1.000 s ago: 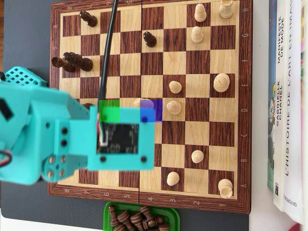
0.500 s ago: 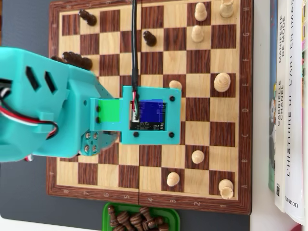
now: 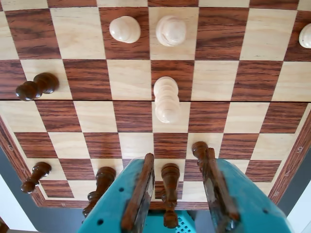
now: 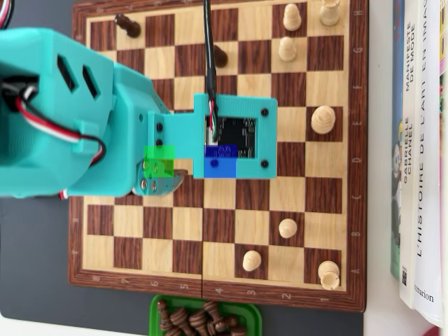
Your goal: Play chess
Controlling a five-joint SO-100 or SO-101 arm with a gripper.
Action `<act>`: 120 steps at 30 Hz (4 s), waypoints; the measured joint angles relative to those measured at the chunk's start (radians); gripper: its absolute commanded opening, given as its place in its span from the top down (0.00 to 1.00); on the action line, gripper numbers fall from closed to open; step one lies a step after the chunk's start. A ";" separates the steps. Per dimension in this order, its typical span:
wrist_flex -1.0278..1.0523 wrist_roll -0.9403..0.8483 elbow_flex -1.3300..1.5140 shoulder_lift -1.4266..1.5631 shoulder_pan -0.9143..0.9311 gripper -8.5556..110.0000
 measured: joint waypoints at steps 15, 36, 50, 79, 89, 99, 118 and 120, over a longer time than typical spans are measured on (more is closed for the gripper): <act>-0.025 0.002 -0.080 -0.143 0.000 0.80; -0.028 -0.015 -0.110 -0.242 0.020 0.81; -0.028 -0.018 -0.110 -0.261 0.020 0.81; -0.028 -0.018 -0.081 -0.261 -0.003 0.81; -0.040 -0.018 -0.080 -0.261 0.000 0.81; -0.046 -0.018 -0.080 -0.296 0.000 0.81; -0.046 -0.018 -0.078 -0.304 0.009 0.85; -0.046 -0.018 -0.078 -0.304 0.009 0.86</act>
